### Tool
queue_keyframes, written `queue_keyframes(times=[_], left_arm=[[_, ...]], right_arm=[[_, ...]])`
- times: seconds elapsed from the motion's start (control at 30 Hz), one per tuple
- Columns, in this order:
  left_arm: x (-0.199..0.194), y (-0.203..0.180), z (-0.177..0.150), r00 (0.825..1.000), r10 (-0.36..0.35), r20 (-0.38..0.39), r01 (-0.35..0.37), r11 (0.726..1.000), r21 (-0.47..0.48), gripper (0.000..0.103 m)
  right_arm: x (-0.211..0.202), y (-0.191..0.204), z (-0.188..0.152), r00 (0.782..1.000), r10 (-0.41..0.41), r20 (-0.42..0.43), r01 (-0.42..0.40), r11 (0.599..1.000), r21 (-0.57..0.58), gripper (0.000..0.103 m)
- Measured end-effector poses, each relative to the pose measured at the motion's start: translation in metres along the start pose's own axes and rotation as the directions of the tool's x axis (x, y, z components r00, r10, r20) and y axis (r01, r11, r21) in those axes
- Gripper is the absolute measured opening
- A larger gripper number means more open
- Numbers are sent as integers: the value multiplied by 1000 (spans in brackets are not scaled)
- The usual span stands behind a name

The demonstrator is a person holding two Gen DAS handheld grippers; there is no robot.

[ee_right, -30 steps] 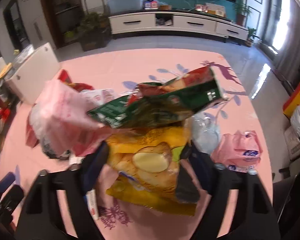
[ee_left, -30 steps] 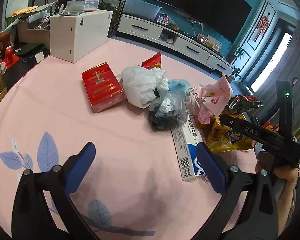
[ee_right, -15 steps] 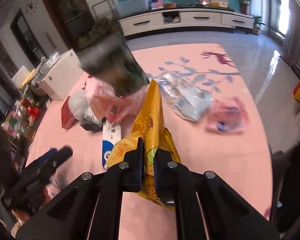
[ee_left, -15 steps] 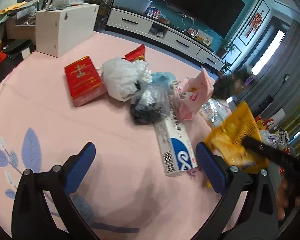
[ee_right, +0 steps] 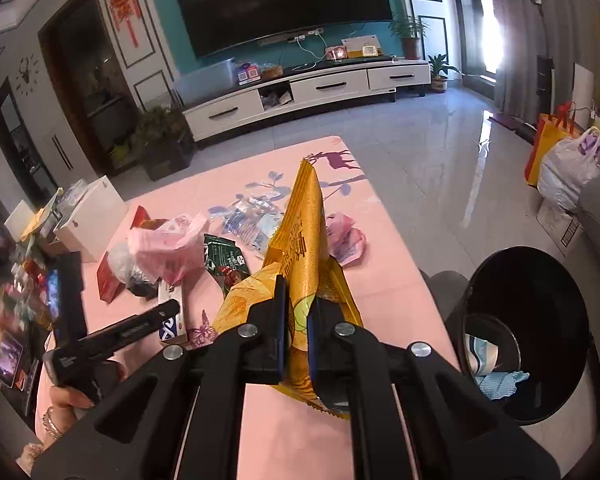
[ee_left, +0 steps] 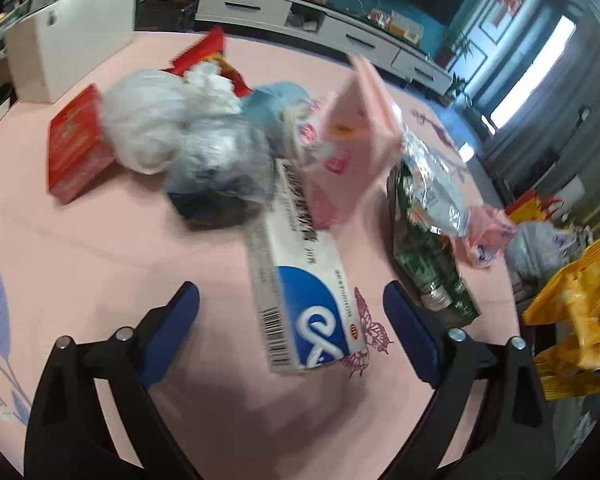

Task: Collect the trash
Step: 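Grasp the yellow chip bag with the right tool while the left tool grasps the white ointment box, then carry chip bag and ointment box over the black bin and release both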

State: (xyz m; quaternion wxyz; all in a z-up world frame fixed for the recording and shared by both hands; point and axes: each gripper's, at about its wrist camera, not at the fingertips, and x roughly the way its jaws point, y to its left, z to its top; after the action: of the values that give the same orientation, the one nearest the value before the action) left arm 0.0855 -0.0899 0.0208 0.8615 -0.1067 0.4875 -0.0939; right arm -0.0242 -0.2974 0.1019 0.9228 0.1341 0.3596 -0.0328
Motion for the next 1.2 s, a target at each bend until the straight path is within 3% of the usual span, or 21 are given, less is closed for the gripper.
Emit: queue_keyframes(times=[0.23, 0.33, 0.53, 0.87, 1.2], left_arm=[[17, -22, -3, 998, 59, -6, -58, 996, 70, 76], [18, -28, -7, 993, 113, 21, -114, 988, 102, 57], [8, -25, -9, 995, 102, 3, -102, 993, 58, 47], [-72, -53, -37, 994, 22, 107, -37, 990, 133, 45], [-132, -83, -60, 977, -79, 197, 37, 977, 211, 45]], right_arm=[[-9, -16, 4, 1000, 19, 24, -20, 998, 59, 9], [-12, -21, 5, 999, 16, 31, -18, 997, 76, 9], [-18, -28, 6, 999, 8, 42, -12, 996, 88, 9], [-37, -36, 5, 996, 40, 80, -48, 994, 103, 9], [-61, -46, 4, 990, 63, 128, -78, 991, 112, 9]])
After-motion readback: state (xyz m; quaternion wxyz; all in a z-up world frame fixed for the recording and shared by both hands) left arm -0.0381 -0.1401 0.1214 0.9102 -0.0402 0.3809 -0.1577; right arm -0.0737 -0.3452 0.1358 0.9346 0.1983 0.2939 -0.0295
